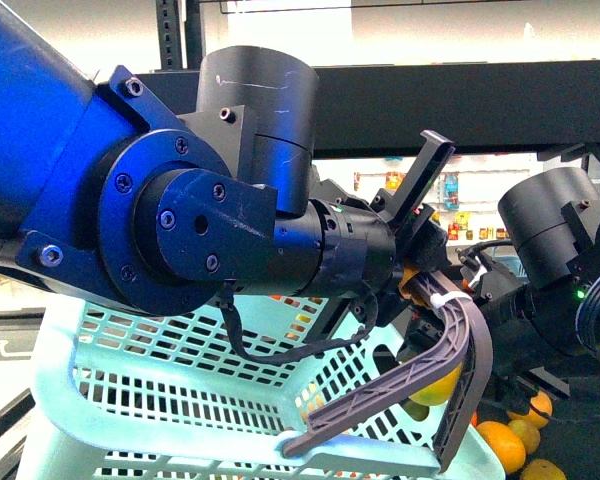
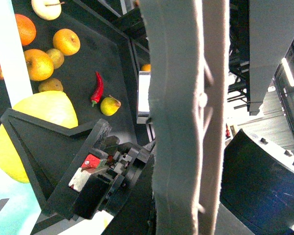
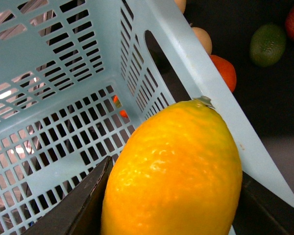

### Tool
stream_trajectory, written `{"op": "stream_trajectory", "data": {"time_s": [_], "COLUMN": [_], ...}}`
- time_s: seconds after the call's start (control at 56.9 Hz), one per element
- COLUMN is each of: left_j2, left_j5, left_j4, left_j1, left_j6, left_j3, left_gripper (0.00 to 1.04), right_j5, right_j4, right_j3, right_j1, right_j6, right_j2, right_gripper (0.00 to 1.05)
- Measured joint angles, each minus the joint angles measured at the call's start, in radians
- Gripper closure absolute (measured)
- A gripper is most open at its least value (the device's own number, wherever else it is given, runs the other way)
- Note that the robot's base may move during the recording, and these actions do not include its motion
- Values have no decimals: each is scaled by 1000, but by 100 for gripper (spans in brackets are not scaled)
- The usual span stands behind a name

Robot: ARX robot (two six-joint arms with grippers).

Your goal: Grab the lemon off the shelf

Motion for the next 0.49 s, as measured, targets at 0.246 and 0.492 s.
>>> {"op": "stream_trajectory", "data": {"time_s": [0.246,0.492], "left_j2": [0,0], "left_j5": [2,0], "left_j4": [0,-1], "left_j1": [0,0], "left_j6": [-2,0], "left_j3": [0,0], "left_gripper": [96,96], "right_j5": [-9,57], "right_j4": [37,47], "right_j3": [-6,2], "right_j1": [-2,-92], "right_j6": [13,15], "right_j2": [0,-2], "right_gripper": [6,8]}}
